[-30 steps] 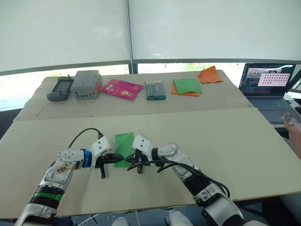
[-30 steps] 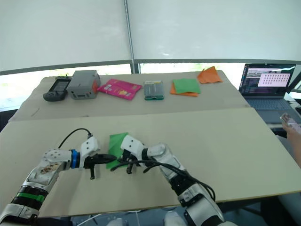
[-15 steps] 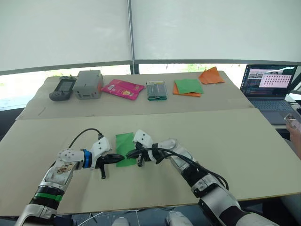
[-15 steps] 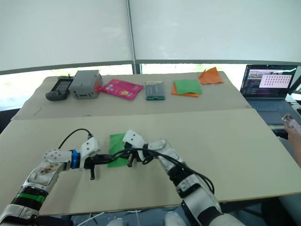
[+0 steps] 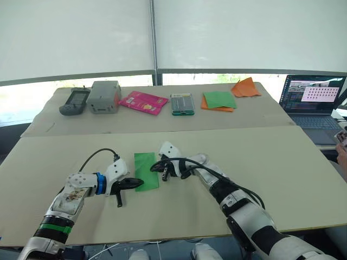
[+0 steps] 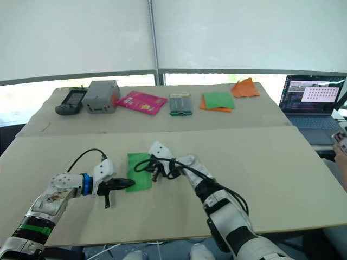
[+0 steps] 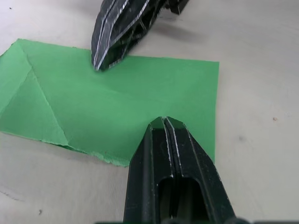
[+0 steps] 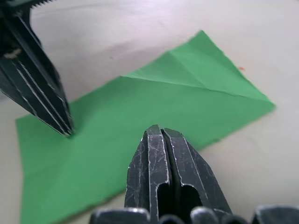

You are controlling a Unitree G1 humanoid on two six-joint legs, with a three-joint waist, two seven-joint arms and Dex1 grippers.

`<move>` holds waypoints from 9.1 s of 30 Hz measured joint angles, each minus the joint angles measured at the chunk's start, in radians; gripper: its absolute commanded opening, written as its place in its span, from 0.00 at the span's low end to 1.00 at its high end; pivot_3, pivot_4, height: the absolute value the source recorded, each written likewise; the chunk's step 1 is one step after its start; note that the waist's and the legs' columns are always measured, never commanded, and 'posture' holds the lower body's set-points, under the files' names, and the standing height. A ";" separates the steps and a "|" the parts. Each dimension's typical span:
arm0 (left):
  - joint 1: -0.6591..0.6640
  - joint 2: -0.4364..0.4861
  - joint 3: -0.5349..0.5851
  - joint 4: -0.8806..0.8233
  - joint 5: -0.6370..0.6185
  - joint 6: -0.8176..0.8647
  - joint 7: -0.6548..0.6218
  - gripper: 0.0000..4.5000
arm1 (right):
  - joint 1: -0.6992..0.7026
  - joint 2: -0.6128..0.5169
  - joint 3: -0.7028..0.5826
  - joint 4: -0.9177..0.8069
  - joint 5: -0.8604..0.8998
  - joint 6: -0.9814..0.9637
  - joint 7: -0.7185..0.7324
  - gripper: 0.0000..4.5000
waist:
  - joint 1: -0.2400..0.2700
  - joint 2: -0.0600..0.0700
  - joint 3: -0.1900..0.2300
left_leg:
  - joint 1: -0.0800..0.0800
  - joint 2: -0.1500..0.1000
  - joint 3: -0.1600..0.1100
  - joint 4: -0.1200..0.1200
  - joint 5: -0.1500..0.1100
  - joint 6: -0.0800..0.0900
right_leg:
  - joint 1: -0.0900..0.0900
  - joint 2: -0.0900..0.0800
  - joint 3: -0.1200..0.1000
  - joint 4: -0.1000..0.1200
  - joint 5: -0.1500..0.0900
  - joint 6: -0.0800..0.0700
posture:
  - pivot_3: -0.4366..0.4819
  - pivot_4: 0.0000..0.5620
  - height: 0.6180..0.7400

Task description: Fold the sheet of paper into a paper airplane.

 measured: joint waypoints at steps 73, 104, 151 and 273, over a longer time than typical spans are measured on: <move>-0.007 0.014 -0.004 -0.017 -0.001 -0.002 0.005 0.00 | 0.142 -0.039 0.036 -0.349 -0.018 0.163 -0.038 0.00 | 0.007 -0.003 0.007 | -0.005 0.000 0.000 -0.001 0.000 0.000 | -0.005 0.000 0.000 -0.001 -0.002 -0.001 | 0.48 0.27 1.00; -0.003 0.015 -0.004 -0.014 -0.001 -0.001 0.004 0.00 | 0.350 -0.122 0.122 -0.673 0.001 0.258 0.033 0.00 | 0.010 -0.002 0.006 | -0.004 0.000 0.000 -0.001 -0.001 -0.001 | -0.005 0.000 0.000 -0.002 -0.002 -0.001 | 0.48 0.27 1.00; -0.166 -0.062 0.049 0.143 -0.074 0.092 -0.014 0.00 | 0.506 -0.274 -0.107 -1.247 0.395 0.642 -0.176 0.00 | 0.021 -0.011 0.023 | -0.014 0.000 0.000 -0.002 0.000 -0.001 | -0.006 -0.001 0.000 -0.017 0.001 0.003 | 0.48 0.27 1.00; -0.178 -0.617 0.717 -0.234 -0.643 1.482 0.952 0.56 | 0.283 -0.209 -0.037 -0.723 0.072 0.536 -0.293 0.00 | 0.014 -0.008 0.009 | -0.015 -0.003 -0.003 0.002 0.004 0.006 | -0.002 0.003 0.005 -0.016 0.012 0.013 | 0.48 0.27 1.00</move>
